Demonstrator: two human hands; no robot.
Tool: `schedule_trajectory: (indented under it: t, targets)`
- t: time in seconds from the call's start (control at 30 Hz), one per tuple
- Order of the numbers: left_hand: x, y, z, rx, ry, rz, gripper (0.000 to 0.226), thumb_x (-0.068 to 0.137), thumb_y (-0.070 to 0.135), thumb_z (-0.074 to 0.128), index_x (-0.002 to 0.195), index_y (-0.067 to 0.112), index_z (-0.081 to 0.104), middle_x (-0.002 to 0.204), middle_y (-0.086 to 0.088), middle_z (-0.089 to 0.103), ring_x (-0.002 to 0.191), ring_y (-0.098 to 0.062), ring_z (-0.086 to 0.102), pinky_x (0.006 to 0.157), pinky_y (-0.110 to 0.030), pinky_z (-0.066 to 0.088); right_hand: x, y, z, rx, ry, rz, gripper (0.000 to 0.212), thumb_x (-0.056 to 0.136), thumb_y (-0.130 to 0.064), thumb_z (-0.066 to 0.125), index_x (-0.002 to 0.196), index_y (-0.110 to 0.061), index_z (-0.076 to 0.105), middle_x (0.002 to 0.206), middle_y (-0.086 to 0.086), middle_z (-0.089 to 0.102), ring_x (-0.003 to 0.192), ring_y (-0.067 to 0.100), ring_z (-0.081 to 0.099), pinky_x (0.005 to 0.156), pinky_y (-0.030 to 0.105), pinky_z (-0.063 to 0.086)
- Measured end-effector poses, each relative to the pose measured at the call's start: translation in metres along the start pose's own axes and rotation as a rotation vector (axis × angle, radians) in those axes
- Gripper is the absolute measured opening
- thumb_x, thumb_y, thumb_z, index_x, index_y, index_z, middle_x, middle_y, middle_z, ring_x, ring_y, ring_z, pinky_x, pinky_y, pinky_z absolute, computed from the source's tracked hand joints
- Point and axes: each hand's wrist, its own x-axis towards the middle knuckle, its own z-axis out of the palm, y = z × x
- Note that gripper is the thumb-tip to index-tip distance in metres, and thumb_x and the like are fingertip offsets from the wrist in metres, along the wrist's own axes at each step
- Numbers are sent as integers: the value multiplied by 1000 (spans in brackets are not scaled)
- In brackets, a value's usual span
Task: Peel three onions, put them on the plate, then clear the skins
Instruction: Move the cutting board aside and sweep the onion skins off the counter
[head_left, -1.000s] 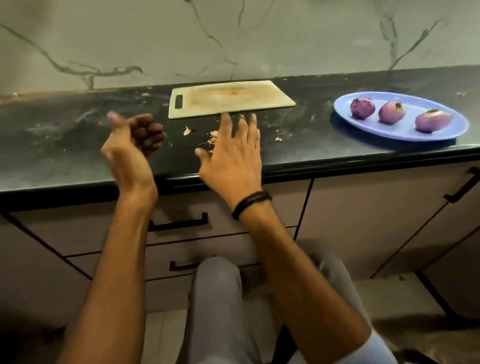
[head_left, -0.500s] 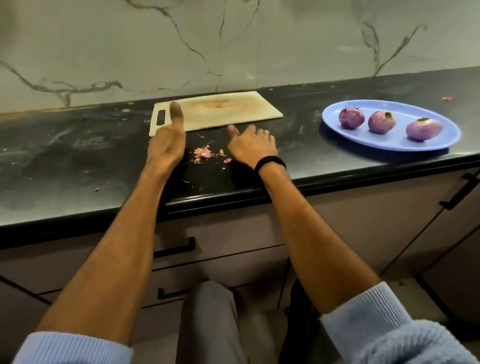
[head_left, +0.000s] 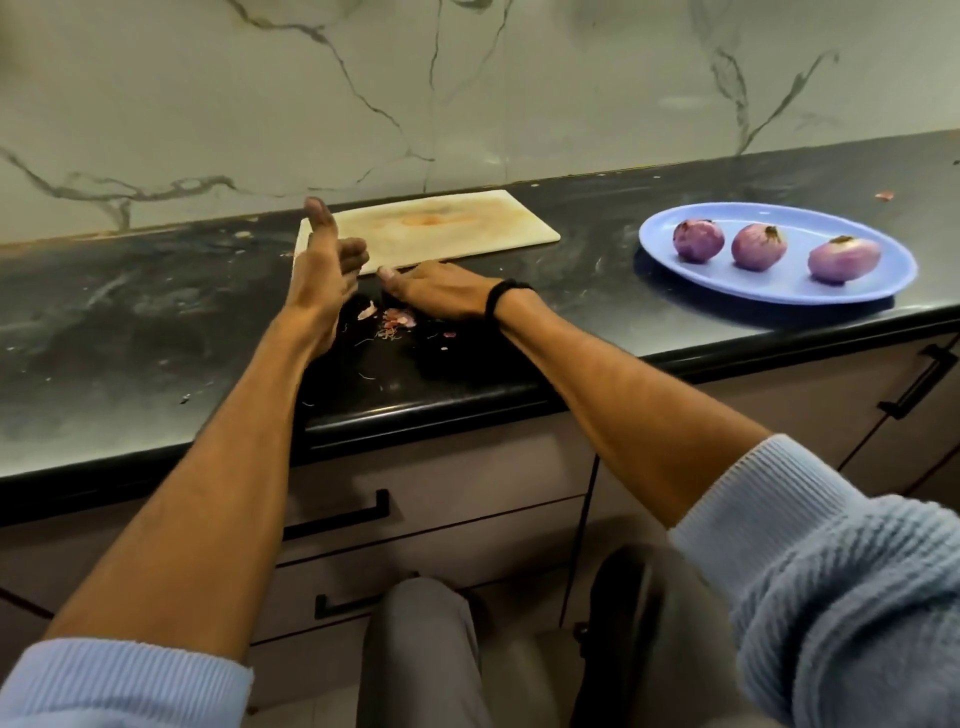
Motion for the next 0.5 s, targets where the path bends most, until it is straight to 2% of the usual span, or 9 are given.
schedule_trajectory:
  t: [0.1, 0.17, 0.2, 0.27, 0.37, 0.43, 0.5]
  targets:
    - [-2, 5, 5, 125, -118, -31, 105, 86, 87, 10, 132, 8, 61, 134, -12, 63, 124, -22, 59, 115, -48, 39, -13, 10, 1, 108, -20, -115, 61, 103, -54, 26, 115, -14, 71, 112, 9, 69, 100, 25, 63, 95, 38, 48]
    - [-11, 8, 8, 175, -180, -34, 120, 67, 101, 11, 126, 13, 67, 126, -8, 69, 119, -20, 63, 113, -48, 40, -27, 22, 3, 276, -31, -187, 58, 104, -49, 29, 109, -12, 74, 108, 8, 72, 102, 20, 66, 98, 33, 48]
    - [-16, 9, 11, 189, -207, -29, 126, 60, 104, 11, 126, 14, 68, 125, -7, 70, 119, -19, 63, 115, -47, 39, -32, 28, 4, 411, -3, -184, 58, 103, -49, 32, 106, -10, 75, 108, 8, 73, 104, 19, 66, 99, 33, 47]
    - [-28, 7, 17, 184, -225, -15, 122, 68, 100, 5, 126, 14, 69, 124, -7, 71, 120, -18, 63, 119, -49, 33, -35, 36, 4, 610, 150, -107, 60, 99, -55, 36, 103, -10, 76, 110, 8, 72, 107, 20, 66, 103, 39, 47]
    - [-41, 3, 26, 41, -171, -13, 107, 85, 85, 1, 121, 12, 69, 118, -5, 73, 119, -19, 64, 118, -48, 33, -39, 34, 5, 553, 486, 78, 63, 98, -56, 34, 104, -6, 71, 109, 8, 71, 101, 20, 63, 97, 41, 47]
    - [-47, 1, 24, -125, -157, -53, 104, 90, 82, 4, 131, 6, 61, 129, -12, 67, 126, -22, 59, 118, -44, 35, -44, 20, 12, 480, 513, 131, 62, 101, -55, 29, 95, -8, 68, 98, 8, 67, 89, 20, 58, 90, 38, 48]
    - [-51, 1, 17, -305, -72, -83, 104, 89, 83, 9, 133, 3, 57, 137, -18, 60, 133, -28, 53, 119, -44, 34, -44, 0, 23, 382, 428, 144, 64, 100, -58, 22, 92, -9, 62, 97, 10, 63, 90, 24, 58, 91, 39, 48]
